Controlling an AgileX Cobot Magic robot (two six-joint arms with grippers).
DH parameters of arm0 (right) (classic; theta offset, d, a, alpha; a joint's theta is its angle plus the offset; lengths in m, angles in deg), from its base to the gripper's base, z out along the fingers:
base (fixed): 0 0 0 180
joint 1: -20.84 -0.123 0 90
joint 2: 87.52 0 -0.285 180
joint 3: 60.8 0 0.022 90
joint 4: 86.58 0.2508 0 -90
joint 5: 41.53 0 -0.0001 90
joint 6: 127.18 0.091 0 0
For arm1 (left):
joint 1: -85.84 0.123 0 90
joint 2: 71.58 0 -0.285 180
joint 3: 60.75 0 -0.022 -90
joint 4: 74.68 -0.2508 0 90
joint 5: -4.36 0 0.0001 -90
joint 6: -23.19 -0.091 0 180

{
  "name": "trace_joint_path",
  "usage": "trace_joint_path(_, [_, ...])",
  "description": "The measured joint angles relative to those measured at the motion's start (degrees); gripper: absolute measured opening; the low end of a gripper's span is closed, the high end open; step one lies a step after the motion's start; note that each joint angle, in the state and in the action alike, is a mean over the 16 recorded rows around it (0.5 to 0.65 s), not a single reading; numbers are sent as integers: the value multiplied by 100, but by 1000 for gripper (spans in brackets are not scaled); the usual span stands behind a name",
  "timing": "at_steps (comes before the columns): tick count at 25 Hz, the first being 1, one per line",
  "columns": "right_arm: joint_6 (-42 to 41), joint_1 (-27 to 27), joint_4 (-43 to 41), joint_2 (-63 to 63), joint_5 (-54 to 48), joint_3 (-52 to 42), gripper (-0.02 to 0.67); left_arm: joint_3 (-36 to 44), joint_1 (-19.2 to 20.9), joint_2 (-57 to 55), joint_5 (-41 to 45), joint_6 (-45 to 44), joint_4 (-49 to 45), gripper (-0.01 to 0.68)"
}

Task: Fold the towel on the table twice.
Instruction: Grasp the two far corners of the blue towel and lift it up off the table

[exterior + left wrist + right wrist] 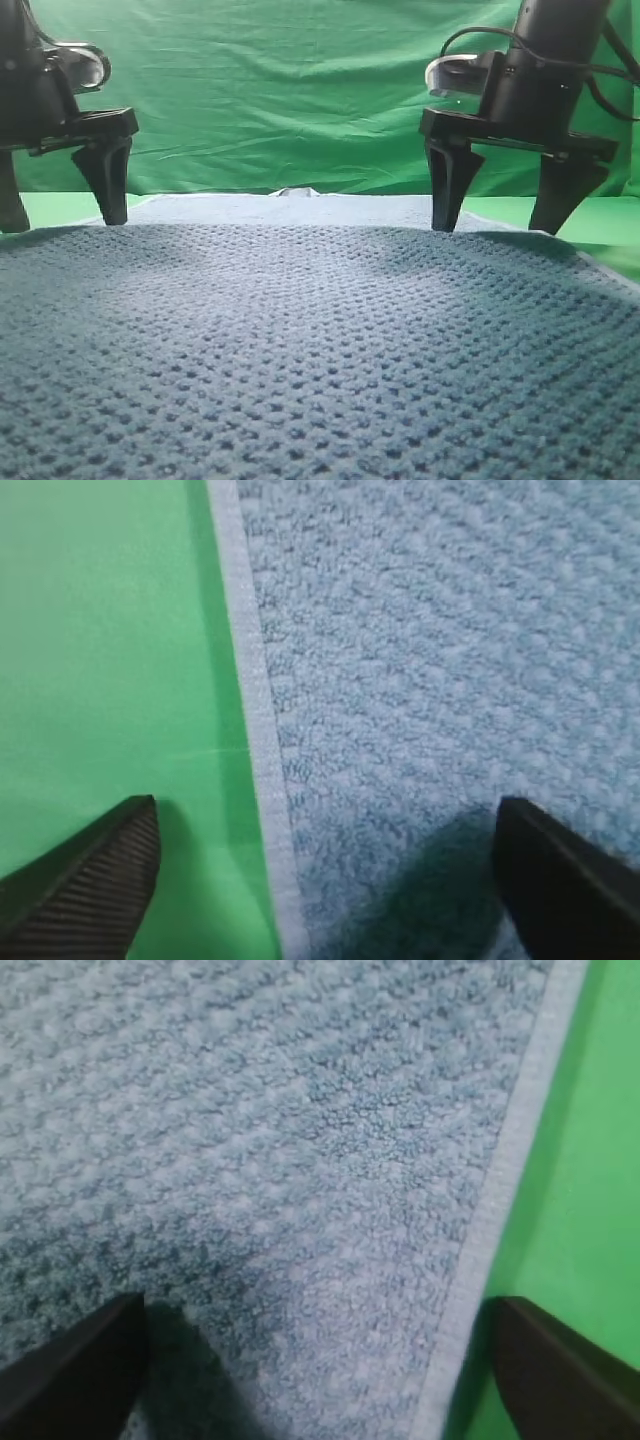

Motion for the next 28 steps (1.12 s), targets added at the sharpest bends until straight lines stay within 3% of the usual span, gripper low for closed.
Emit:
trace_joint_path(10, [39,-23,-177,86,16,41,616,-60,-3,-93,107,-8,106,619])
trace_joint_path(15, [62,-17,-264,114,17,56,533,-77,-10,-97,239,-15,211,564])
trace_joint_path(28, [260,8,-229,185,-230,241,81,-169,-34,-148,822,-23,519,128])
